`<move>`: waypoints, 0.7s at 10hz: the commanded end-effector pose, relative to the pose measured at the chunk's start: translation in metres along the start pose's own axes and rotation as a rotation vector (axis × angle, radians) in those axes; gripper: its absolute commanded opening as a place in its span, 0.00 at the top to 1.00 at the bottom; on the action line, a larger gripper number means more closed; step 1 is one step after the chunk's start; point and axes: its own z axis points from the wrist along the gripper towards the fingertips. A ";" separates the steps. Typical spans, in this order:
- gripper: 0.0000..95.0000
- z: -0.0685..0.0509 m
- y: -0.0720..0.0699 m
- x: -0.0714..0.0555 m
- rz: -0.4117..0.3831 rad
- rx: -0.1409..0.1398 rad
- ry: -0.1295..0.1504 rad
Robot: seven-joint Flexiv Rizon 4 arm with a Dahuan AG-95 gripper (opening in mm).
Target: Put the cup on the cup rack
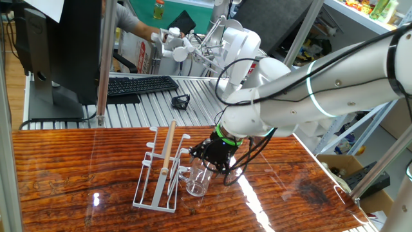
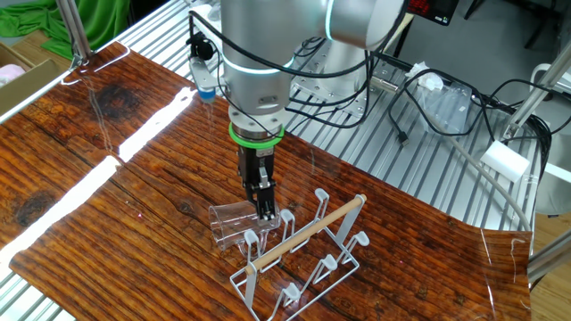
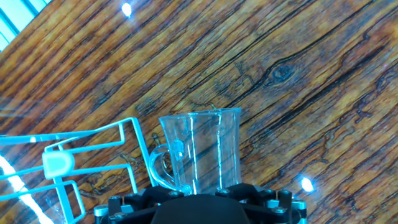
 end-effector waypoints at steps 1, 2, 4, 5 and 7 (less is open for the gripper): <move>0.00 0.001 -0.001 0.001 -0.013 0.006 0.004; 0.00 0.001 -0.001 0.001 -0.017 0.007 0.005; 0.00 0.001 -0.001 0.001 -0.028 0.008 0.008; 0.00 0.001 -0.001 0.001 -0.035 0.006 0.015; 0.00 0.001 -0.001 0.001 -0.043 0.009 0.029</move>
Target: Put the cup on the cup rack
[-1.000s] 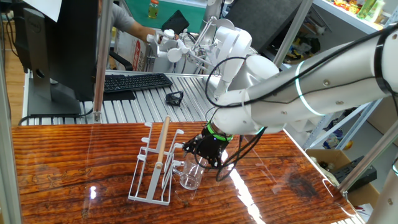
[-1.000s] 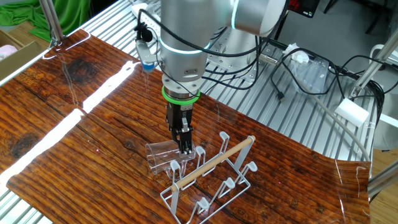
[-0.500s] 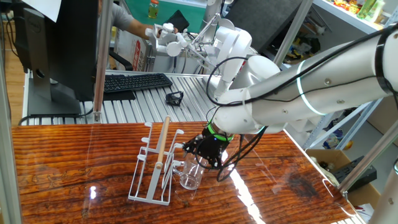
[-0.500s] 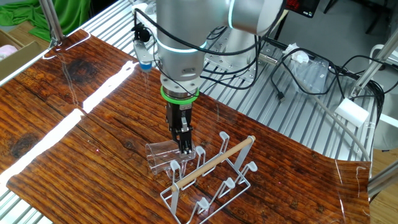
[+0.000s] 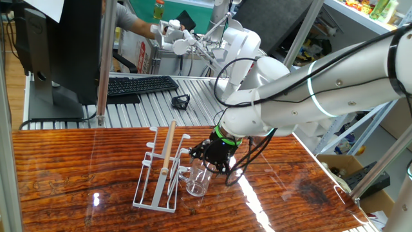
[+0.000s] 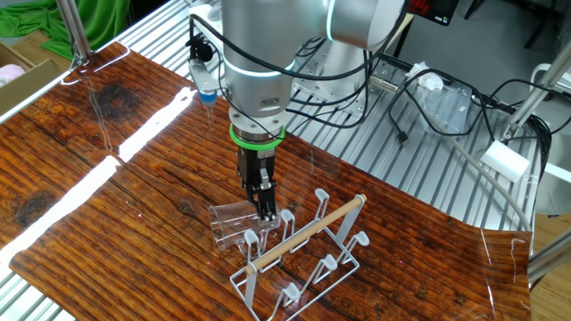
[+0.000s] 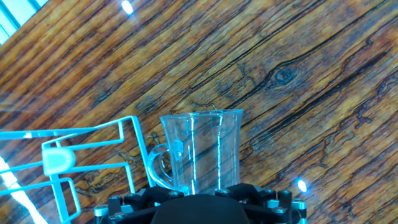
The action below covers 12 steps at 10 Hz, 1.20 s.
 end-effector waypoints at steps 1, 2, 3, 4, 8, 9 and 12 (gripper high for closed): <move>0.00 -0.001 0.001 -0.001 -0.004 -0.005 0.020; 0.00 -0.001 0.001 -0.001 -0.005 -0.008 0.022; 0.00 -0.001 0.001 -0.001 -0.003 -0.007 0.020; 0.00 -0.001 0.001 -0.001 -0.002 -0.007 0.019; 0.00 -0.001 0.001 -0.001 0.001 -0.007 0.018; 0.00 -0.001 0.001 -0.001 0.007 -0.006 0.018; 0.00 0.008 0.003 0.000 0.032 -0.001 0.010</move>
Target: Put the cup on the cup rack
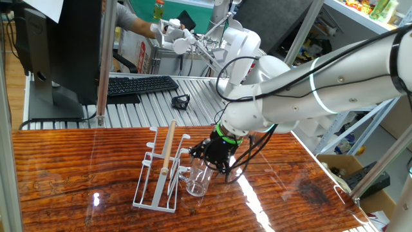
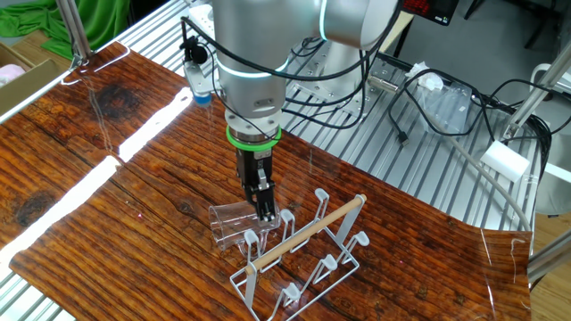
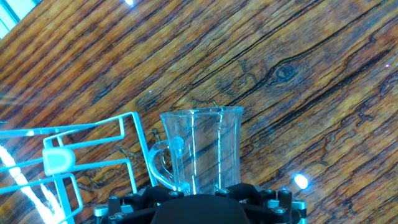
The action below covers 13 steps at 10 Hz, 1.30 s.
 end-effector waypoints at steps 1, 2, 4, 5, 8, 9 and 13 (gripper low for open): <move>0.00 0.007 0.001 0.000 0.015 0.005 -0.012; 0.00 0.012 0.001 0.001 0.024 0.006 -0.017; 0.00 0.019 0.002 0.001 0.033 0.019 -0.026; 0.00 0.022 0.002 0.001 0.037 0.022 -0.030; 0.00 0.034 0.003 0.002 0.041 0.031 -0.051; 0.00 0.035 0.003 0.002 0.039 0.035 -0.053; 0.00 0.045 0.003 0.002 0.032 0.047 -0.083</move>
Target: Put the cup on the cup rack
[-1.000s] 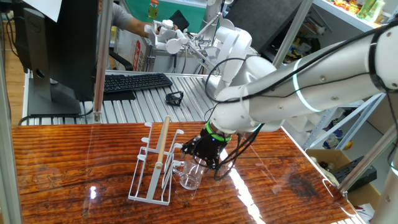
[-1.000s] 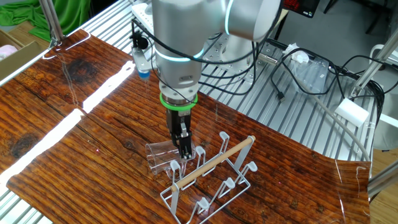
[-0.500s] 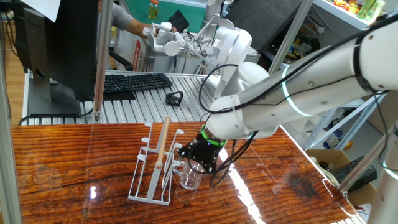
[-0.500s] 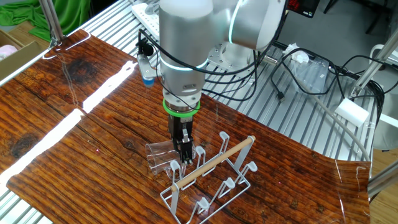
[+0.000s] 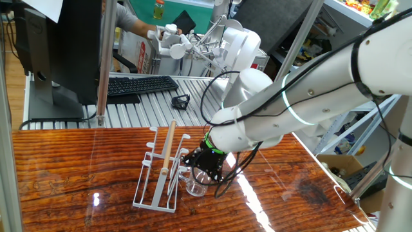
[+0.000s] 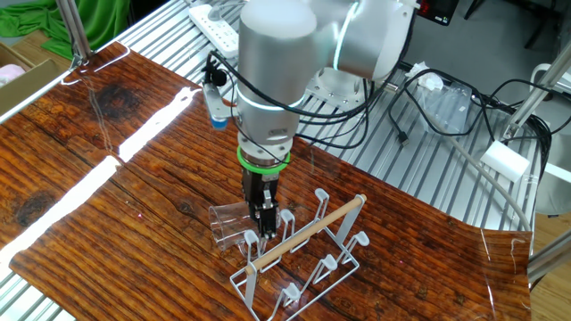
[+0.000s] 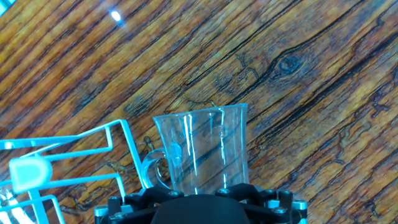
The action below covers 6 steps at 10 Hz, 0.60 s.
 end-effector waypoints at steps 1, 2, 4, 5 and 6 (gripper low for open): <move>0.00 0.011 0.000 -0.002 -0.005 0.030 -0.047; 0.00 0.012 0.000 -0.001 -0.011 0.049 -0.060; 0.00 0.012 -0.001 -0.001 -0.022 0.075 -0.075; 0.00 0.013 -0.001 -0.001 -0.025 0.068 -0.075; 0.00 0.017 -0.001 -0.001 -0.026 0.063 -0.085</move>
